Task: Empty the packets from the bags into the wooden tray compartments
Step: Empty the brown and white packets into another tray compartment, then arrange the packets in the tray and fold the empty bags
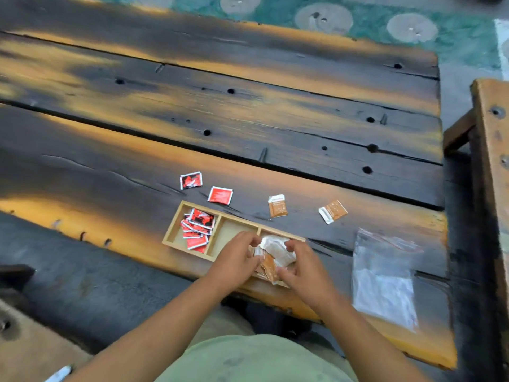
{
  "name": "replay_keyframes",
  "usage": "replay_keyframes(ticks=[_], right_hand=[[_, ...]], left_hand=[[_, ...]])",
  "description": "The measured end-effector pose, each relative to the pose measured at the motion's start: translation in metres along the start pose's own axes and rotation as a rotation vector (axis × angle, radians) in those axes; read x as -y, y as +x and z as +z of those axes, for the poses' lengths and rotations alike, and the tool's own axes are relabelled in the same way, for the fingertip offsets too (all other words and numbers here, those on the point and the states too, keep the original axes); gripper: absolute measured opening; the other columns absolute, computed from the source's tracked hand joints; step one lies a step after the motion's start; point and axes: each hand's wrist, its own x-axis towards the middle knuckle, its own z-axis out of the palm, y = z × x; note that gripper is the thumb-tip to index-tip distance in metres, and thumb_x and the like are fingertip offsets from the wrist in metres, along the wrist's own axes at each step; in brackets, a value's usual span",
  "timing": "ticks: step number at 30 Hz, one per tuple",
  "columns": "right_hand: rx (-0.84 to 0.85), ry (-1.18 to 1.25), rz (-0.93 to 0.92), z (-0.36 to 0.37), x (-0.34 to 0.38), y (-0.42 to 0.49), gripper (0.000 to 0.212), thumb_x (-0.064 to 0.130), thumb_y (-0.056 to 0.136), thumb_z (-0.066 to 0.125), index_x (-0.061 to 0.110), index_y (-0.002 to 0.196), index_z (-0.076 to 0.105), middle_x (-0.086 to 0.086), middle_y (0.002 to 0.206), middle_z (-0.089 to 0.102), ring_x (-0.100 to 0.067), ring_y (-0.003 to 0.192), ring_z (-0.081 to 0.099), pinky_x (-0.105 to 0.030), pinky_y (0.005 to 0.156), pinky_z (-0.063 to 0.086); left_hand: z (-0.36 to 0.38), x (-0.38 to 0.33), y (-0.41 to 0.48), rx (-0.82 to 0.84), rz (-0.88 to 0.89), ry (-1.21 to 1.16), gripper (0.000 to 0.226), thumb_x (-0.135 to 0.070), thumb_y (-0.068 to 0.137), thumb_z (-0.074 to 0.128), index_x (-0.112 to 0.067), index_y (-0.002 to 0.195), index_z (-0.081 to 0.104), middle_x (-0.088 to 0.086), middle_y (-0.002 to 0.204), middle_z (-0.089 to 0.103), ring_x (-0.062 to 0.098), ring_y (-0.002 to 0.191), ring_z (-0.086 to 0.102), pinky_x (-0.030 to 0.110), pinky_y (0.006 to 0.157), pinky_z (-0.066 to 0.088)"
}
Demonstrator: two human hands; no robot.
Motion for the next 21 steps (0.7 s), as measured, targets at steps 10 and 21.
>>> replay_keyframes(ticks=[10, 21], right_hand=[[0.077, -0.417, 0.017, 0.033, 0.01, -0.018, 0.062, 0.049, 0.085, 0.065, 0.028, 0.137, 0.037, 0.006, 0.129, 0.041, -0.024, 0.103, 0.063, -0.036, 0.075, 0.05], [-0.075, -0.241, 0.051, 0.019, 0.013, -0.003, 0.025, 0.024, 0.098, 0.054, 0.024, 0.121, 0.064, 0.005, 0.109, 0.065, -0.02, 0.097, 0.063, -0.036, 0.077, 0.049]], left_hand=[[0.003, 0.038, -0.002, 0.222, 0.329, 0.279, 0.065, -0.018, 0.09, 0.063, -0.027, 0.147, 0.034, -0.013, 0.16, 0.021, 0.013, 0.137, 0.027, 0.031, 0.114, 0.032], [0.004, 0.033, 0.019, 0.193, 0.356, 0.295, 0.049, -0.03, 0.09, 0.064, -0.035, 0.136, 0.047, -0.014, 0.116, 0.056, 0.015, 0.111, 0.04, 0.036, 0.101, 0.038]])
